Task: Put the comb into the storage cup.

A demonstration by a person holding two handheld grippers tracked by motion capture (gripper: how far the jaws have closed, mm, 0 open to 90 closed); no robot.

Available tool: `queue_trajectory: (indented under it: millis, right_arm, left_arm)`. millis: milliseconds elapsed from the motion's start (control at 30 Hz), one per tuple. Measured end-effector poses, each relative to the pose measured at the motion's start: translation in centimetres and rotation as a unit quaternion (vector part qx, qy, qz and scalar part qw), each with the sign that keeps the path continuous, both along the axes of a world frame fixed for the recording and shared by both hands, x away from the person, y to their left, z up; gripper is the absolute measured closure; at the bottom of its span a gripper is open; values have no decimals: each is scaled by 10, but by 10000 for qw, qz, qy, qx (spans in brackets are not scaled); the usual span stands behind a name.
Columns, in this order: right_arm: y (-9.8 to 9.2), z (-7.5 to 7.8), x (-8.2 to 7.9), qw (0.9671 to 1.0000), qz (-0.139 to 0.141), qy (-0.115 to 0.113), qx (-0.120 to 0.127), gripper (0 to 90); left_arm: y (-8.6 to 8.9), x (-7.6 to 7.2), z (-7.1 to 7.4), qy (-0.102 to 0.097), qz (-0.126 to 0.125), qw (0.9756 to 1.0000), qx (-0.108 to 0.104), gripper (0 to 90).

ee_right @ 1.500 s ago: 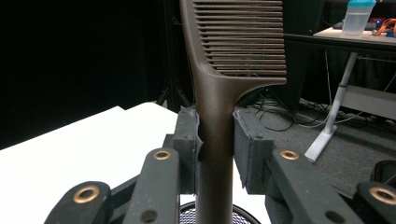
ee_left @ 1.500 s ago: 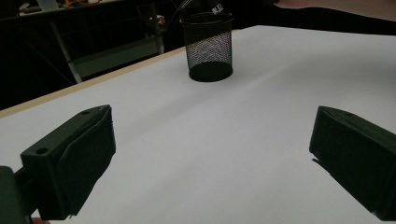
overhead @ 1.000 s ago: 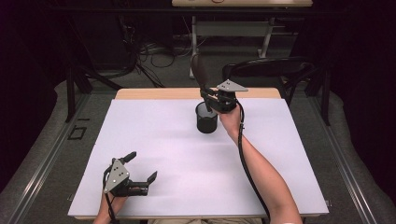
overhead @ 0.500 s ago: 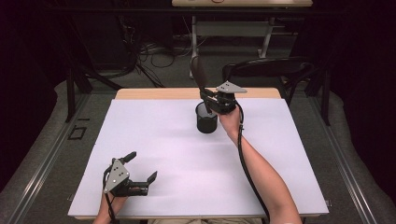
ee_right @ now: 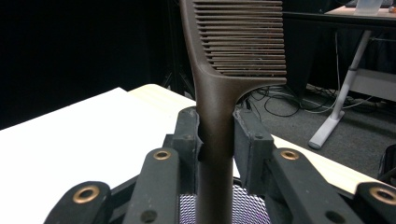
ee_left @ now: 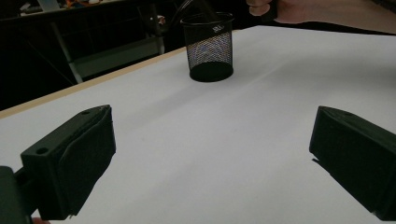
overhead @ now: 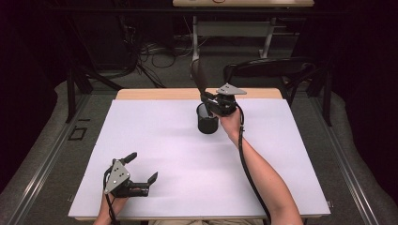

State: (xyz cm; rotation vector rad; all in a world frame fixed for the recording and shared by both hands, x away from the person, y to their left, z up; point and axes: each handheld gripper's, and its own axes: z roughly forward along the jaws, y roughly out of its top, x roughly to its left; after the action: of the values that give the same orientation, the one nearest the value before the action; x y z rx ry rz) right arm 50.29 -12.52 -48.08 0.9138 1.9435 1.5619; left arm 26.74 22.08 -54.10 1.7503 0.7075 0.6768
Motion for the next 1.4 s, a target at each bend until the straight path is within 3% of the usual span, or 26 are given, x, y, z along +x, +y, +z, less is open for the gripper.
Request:
queue_trajectory:
  millis: [1400]
  right_arm:
    - [-1,-17,1,9995,34,221,-207,727]
  left_arm:
    - [0,0,0,-3,-14,10000,10,5]
